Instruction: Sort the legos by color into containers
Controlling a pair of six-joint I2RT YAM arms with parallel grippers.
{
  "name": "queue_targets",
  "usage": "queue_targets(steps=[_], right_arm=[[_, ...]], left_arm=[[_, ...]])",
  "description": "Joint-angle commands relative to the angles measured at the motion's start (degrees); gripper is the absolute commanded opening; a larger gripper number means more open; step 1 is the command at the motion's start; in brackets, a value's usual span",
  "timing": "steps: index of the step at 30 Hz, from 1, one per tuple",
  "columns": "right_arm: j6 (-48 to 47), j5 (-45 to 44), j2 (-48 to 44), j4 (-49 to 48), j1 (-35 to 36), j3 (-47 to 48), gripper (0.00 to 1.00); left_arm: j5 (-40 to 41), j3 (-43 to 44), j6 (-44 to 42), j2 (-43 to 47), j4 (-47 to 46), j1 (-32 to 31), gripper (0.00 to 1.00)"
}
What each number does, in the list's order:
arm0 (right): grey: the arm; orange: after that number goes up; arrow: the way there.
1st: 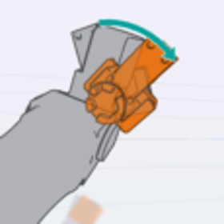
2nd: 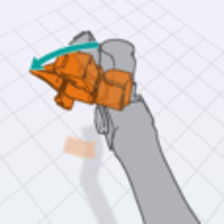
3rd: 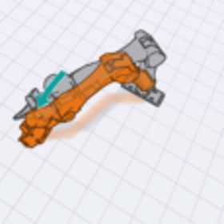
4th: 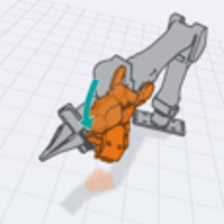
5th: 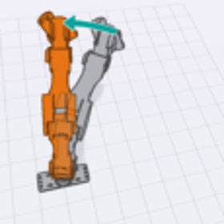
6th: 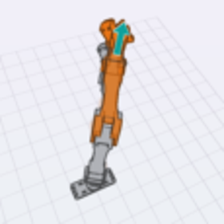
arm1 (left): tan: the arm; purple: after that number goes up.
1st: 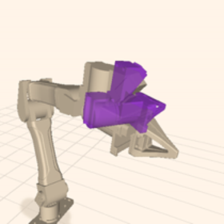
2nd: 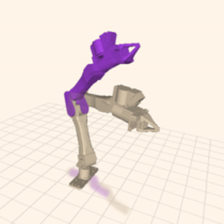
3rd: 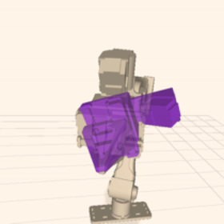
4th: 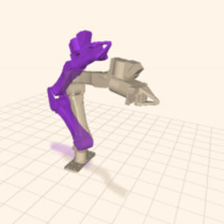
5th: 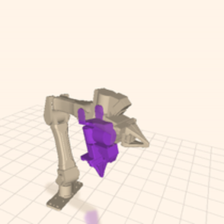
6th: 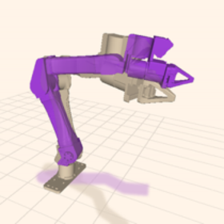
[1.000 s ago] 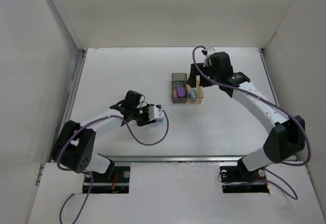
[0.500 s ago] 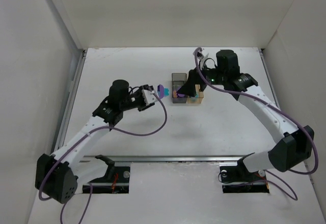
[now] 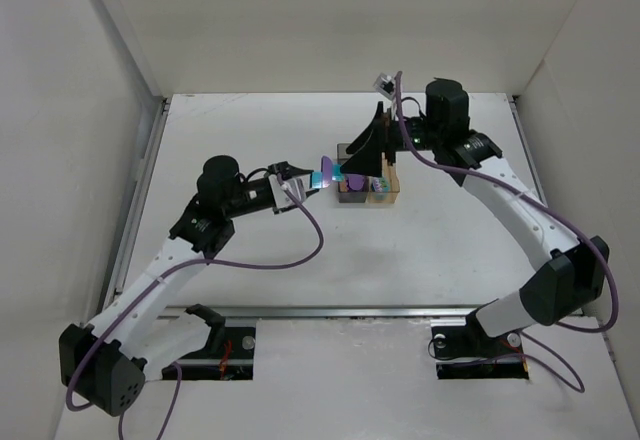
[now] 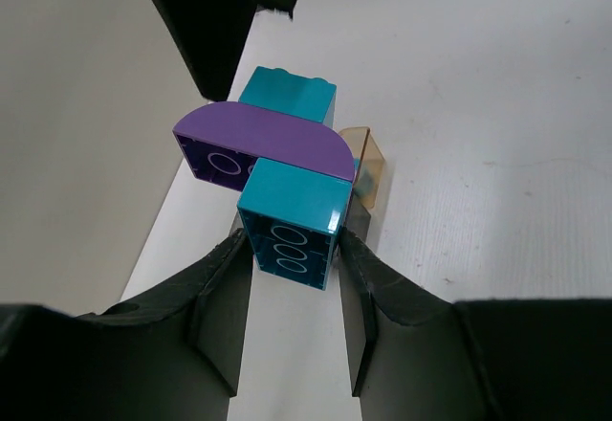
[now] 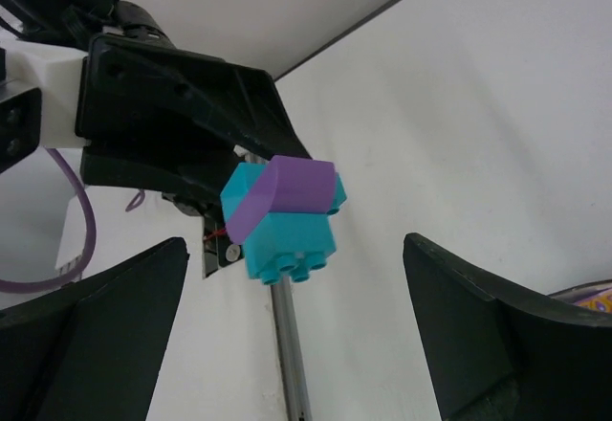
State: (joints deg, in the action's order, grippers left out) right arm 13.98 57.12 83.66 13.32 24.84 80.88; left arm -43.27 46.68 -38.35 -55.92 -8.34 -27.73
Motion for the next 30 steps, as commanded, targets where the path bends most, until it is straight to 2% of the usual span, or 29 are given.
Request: queue_targets(steps=[1,6,14,17,18,22,30], right_arm=[[1.7,3.6,1.4,-3.6,0.4,3.2,0.99],[1.8,4.1,4.2,-3.6,1.5,3.8,0.99],[1.8,8.1,5.3,-4.1,3.3,5.5,0.72],[1.2,9.1,5.8,-4.1,4.0,6.0,0.54],[0.7,9.7,5.8,-4.1,4.5,6.0,0.40],[0.7,8.7,5.8,-4.1,4.5,5.5,0.00],[3.6,1.0,5.2,-4.1,-0.8,0.7,0.00]], left_arm=[[-3.1,2.9,1.8,2.7,-5.7,-1.0,0.00],[-1.8,2.9,2.4,3.2,-6.3,-1.5,0.00],[-0.4,2.9,3.2,2.7,-6.8,-1.5,0.00],[2.1,2.9,4.4,2.1,-8.1,-1.5,0.00],[2.9,2.9,4.4,2.0,-8.7,-1.5,0.00],[7.3,4.0,6.1,0.9,-7.3,-1.5,0.00],[12.9,1.5,6.1,2.8,-2.0,-1.5,0.00]])
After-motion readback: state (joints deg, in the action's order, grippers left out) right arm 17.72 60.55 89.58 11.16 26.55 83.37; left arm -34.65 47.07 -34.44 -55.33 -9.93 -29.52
